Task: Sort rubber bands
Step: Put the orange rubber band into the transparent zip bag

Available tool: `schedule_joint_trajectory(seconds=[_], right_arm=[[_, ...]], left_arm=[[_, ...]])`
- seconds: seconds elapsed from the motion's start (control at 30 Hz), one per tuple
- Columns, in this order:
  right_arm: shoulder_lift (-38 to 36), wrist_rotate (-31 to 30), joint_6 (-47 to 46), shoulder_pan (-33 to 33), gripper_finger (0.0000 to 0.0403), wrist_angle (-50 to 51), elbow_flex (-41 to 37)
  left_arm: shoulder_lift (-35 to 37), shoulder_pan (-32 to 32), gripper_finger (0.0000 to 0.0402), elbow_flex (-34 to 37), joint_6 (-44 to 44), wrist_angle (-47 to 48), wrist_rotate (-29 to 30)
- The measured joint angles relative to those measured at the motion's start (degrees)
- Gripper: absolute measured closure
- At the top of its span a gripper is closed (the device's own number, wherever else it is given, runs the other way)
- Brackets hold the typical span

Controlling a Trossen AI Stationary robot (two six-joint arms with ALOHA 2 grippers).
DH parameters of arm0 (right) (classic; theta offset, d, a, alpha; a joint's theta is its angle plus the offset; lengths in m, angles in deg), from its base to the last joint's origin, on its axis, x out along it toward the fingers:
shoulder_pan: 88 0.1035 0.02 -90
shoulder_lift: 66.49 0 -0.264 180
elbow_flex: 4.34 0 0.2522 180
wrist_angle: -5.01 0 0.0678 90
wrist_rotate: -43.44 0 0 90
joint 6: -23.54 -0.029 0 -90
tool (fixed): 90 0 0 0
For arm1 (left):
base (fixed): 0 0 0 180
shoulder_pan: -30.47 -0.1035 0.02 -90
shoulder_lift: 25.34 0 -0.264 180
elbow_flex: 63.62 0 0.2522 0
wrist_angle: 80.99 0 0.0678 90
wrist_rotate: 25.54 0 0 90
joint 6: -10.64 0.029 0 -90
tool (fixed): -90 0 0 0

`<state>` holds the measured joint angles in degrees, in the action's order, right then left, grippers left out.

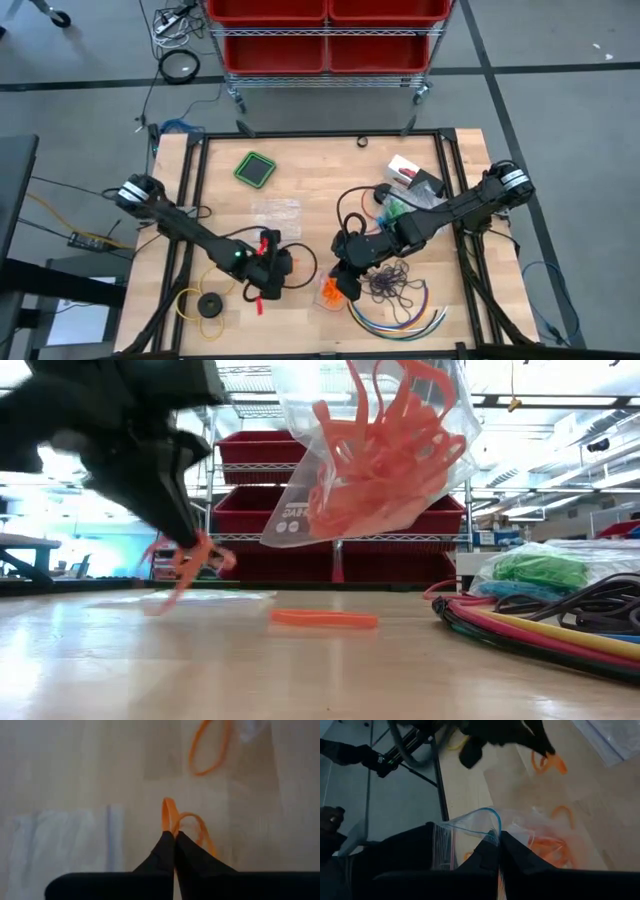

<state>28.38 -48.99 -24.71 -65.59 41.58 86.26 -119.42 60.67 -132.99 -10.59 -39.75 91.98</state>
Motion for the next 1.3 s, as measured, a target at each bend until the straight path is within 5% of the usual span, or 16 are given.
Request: schedule_joint_trajectory(seconds=[0.33,0.77,1.3], right_arm=[[0.0,-0.5,0.1,-0.1,0.0399,-0.2,0.0],[0.0,-0.5,0.4,-0.1,0.0399,0.0,0.0],[0.0,-0.5,0.5,-0.1,0.0399,0.0,0.0]], left_arm=[[1.0,0.5,0.0375,0.1,-0.3,-1.9,-2.2],[1.0,0.6,0.0263,3.8,-5.2,-4.6,-2.3],[-0.4,5.7,0.0259,10.7,-20.3,-19.5,-5.1]])
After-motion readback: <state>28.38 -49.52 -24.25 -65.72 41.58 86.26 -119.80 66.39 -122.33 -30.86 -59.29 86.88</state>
